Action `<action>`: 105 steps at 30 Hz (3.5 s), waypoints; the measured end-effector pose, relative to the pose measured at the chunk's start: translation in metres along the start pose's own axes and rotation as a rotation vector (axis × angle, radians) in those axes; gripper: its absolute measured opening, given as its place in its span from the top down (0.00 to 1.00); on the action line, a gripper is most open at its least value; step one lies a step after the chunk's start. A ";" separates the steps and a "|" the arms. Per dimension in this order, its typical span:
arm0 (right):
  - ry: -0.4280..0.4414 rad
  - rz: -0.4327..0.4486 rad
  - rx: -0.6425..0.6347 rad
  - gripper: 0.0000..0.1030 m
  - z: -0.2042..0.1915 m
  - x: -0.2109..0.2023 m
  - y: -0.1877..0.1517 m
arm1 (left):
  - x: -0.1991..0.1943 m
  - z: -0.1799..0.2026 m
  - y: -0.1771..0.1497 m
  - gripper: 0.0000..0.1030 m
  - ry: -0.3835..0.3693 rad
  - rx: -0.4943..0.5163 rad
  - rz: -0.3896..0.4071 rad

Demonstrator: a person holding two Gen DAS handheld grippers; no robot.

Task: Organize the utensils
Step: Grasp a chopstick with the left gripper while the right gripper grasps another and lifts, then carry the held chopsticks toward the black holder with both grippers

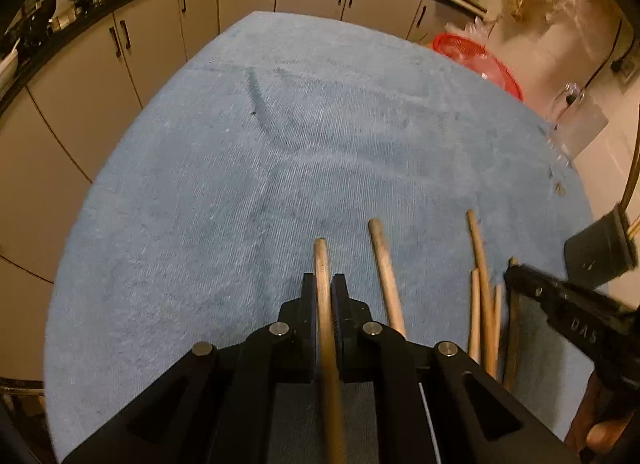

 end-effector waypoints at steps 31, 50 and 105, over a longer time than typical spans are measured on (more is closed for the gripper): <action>0.300 0.758 -0.145 0.92 -0.012 -0.245 -0.108 | -0.196 0.043 -0.029 0.93 -0.193 0.105 0.411; 0.304 0.771 -0.122 0.92 0.002 -0.251 -0.106 | -0.212 0.047 -0.030 0.93 -0.202 0.122 0.432; 0.265 0.883 0.038 0.92 0.082 -0.308 -0.108 | -0.240 0.108 -0.014 0.93 -0.259 0.242 0.469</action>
Point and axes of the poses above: each gripper's, at about its wrist camera, not at the fingertips, and x roughly the way its jaws point, z to its right, y to its top, the point moved 4 cm from there along x, roughly the way its jaws point, and after that the axes turned 4 degrees about x, right-handed, at the moved point
